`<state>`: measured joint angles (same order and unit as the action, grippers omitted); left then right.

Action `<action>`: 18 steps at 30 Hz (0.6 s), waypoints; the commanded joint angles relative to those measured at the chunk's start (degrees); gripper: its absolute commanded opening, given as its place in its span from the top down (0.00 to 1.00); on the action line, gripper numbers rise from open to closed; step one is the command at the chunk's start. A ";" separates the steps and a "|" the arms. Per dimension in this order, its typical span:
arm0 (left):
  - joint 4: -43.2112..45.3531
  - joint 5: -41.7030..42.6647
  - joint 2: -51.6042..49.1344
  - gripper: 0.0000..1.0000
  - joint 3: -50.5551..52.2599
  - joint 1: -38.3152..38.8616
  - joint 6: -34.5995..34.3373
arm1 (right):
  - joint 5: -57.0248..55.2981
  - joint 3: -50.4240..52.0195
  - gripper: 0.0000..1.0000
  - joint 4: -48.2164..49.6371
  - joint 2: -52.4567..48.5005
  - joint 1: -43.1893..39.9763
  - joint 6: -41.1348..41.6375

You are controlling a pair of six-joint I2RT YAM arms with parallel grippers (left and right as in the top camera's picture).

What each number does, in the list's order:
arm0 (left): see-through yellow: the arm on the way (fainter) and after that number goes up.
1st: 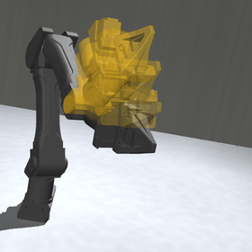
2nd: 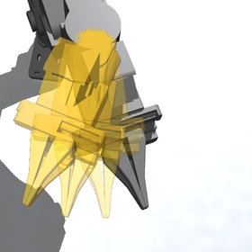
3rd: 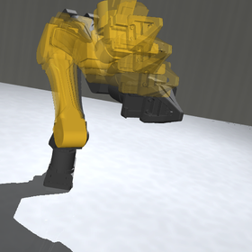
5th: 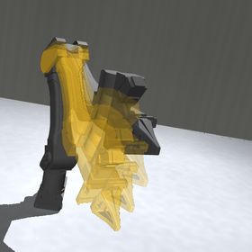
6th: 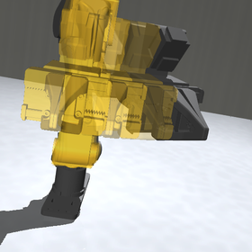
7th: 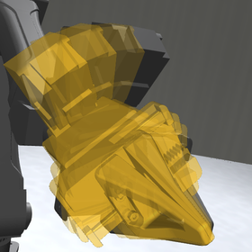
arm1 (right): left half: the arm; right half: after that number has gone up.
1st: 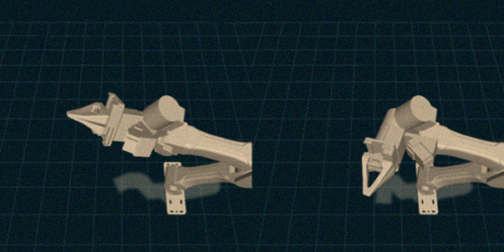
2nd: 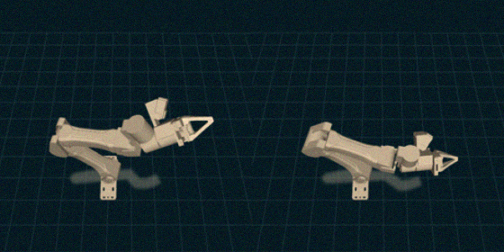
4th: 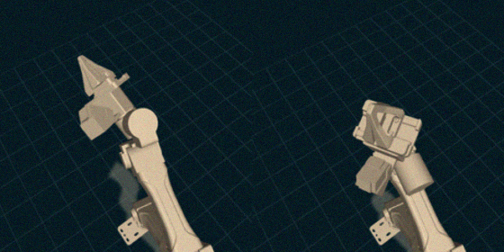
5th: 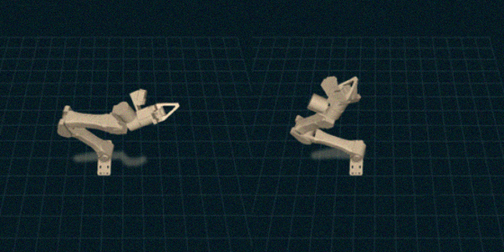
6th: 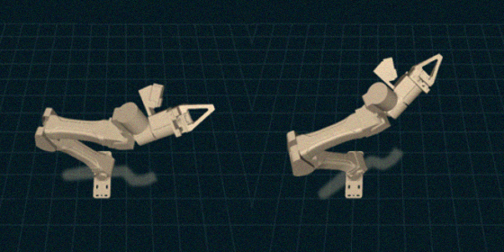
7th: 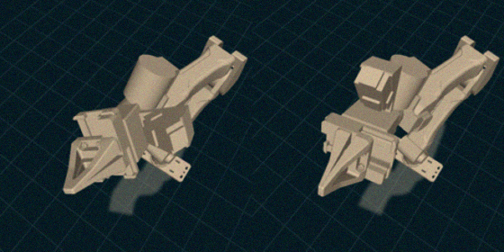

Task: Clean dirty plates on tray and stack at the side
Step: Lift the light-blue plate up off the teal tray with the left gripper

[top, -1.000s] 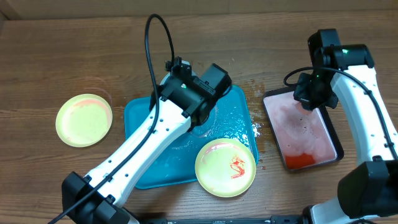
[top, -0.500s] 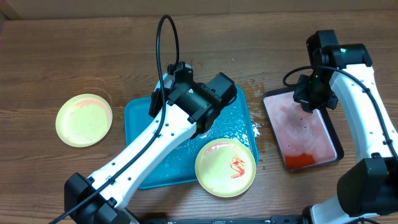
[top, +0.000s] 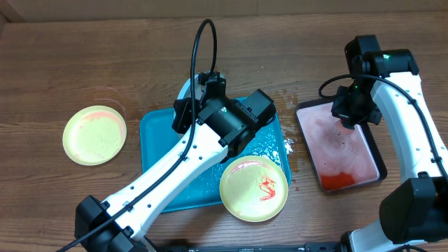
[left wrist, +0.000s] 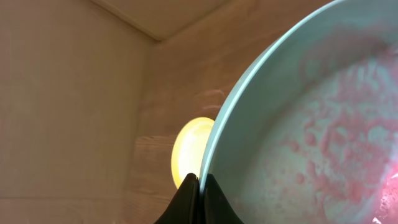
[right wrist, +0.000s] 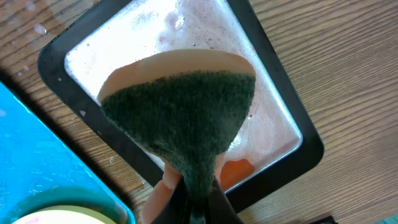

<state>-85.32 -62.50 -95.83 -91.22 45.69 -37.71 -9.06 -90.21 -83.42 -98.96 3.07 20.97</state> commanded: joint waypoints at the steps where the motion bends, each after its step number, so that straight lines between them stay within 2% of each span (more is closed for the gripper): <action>1: 0.11 -5.22 1.38 0.96 -0.76 0.26 1.09 | -0.85 0.28 0.96 0.17 0.24 -0.26 0.26; 7: 0.79 -7.82 1.38 0.96 -0.76 0.35 5.38 | -1.07 0.28 0.96 0.28 0.24 -0.26 0.26; 15: 1.51 -9.60 1.36 0.95 -0.76 2.19 6.54 | -1.05 0.28 0.96 0.33 0.24 -0.26 0.28; 18: 3.96 -12.04 1.36 0.95 -0.76 2.84 10.12 | -1.05 0.28 0.96 0.35 0.24 -0.26 0.28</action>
<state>-82.70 -69.84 -95.83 -91.22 47.83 -30.96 -9.43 -90.21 -83.35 -98.96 3.07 20.95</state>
